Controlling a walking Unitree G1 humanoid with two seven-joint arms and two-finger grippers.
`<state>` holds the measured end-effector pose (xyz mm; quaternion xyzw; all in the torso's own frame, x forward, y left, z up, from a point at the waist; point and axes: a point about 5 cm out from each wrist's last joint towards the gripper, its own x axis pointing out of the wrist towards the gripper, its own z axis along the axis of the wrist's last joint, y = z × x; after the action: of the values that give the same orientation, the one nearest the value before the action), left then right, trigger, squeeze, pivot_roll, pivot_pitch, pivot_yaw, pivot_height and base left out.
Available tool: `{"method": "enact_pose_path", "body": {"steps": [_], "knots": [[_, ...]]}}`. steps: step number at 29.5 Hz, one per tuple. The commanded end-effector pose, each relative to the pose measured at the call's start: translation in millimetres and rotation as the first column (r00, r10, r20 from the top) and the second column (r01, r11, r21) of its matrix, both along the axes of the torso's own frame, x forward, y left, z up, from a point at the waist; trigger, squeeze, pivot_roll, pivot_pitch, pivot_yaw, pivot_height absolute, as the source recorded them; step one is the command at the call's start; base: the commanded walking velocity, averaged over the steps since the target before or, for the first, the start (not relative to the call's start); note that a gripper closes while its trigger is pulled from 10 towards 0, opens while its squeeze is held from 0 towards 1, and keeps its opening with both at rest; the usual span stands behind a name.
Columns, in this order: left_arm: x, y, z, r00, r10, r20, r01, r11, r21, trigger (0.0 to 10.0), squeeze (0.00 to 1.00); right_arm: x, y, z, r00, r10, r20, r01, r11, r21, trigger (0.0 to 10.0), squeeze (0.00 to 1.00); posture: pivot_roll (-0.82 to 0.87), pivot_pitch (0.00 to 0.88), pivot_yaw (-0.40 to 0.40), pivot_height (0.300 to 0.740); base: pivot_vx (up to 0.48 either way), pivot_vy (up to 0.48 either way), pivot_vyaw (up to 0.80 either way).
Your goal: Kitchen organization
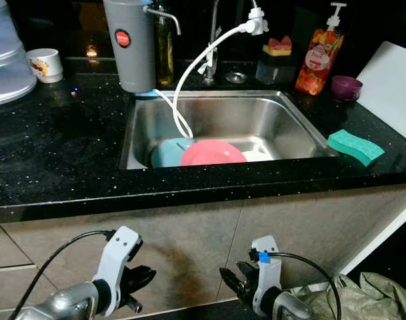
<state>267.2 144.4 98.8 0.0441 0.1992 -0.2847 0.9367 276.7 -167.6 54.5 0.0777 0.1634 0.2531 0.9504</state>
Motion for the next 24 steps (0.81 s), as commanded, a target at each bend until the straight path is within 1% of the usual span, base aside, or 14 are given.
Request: {"method": "enact_pose_path", "body": {"steps": [1,3,6,7,10,15,21,24], "knots": [[-1.2,-2.2,-11,1.0,0.01,-0.026,-0.009,0.999,0.035,10.0,0.0,-2.5,-5.4,-8,0.999,-0.031,-0.02,0.031,0.999,-0.025,10.0,0.0,0.1,0.195,-0.073,0.74,0.0,0.0,0.0],[3.6,-2.0,-19,0.999,0.046,-0.03,-0.043,0.996,0.082,10.0,0.0,-1.2,-7.9,-13,0.998,-0.064,-0.027,0.063,0.997,-0.035,10.0,0.0,0.1,0.192,-0.071,0.74,0.0,0.0,0.0],[7.5,-3.5,-26,0.997,0.073,-0.029,-0.07,0.993,0.099,10.0,0.0,-0.2,-11.3,-21,0.992,-0.12,-0.036,0.118,0.991,-0.058,10.0,0.0,0.1,0.188,-0.07,0.74,0.0,0.0,0.0],[8.0,-3.6,-28,0.996,0.081,-0.032,-0.077,0.992,0.101,10.0,0.0,-0.4,-12.9,-24,0.989,-0.144,-0.04,0.142,0.988,-0.063,10.0,0.0,0.11,0.182,-0.07,0.74,0.0,0.0,0.0],[7.5,-2.1,-31,0.995,0.091,-0.036,-0.086,0.99,0.107,10.0,0.0,-1.8,-14.3,-28,0.984,-0.17,-0.048,0.167,0.984,-0.062,10.0,0.0,0.11,0.179,-0.071,0.74,0.0,0.0,0.0],[8.3,3.3,-31,0.994,0.106,-0.031,-0.102,0.989,0.107,10.0,0.0,-2.3,-15.6,-29,0.983,-0.18,-0.047,0.177,0.983,-0.052,10.0,0.0,0.11,0.192,-0.074,0.74,0.0,0.0,0.0],[10.6,1.4,-33,0.993,0.111,-0.03,-0.108,0.989,0.102,10.0,0.0,-0.1,-19.8,-29,0.981,-0.188,-0.038,0.186,0.981,-0.054,10.0,0.0,0.1,0.192,-0.067,0.74,0.0,0.0,0.0],[14.5,-4.5,-34,0.995,0.092,-0.028,-0.089,0.991,0.098,10.0,0.0,2.9,-26.2,-24,0.975,-0.223,-0.011,0.222,0.974,-0.036,10.0,0.0,0.09,0.171,-0.045,0.74,0.0,0.0,0.0]]}}
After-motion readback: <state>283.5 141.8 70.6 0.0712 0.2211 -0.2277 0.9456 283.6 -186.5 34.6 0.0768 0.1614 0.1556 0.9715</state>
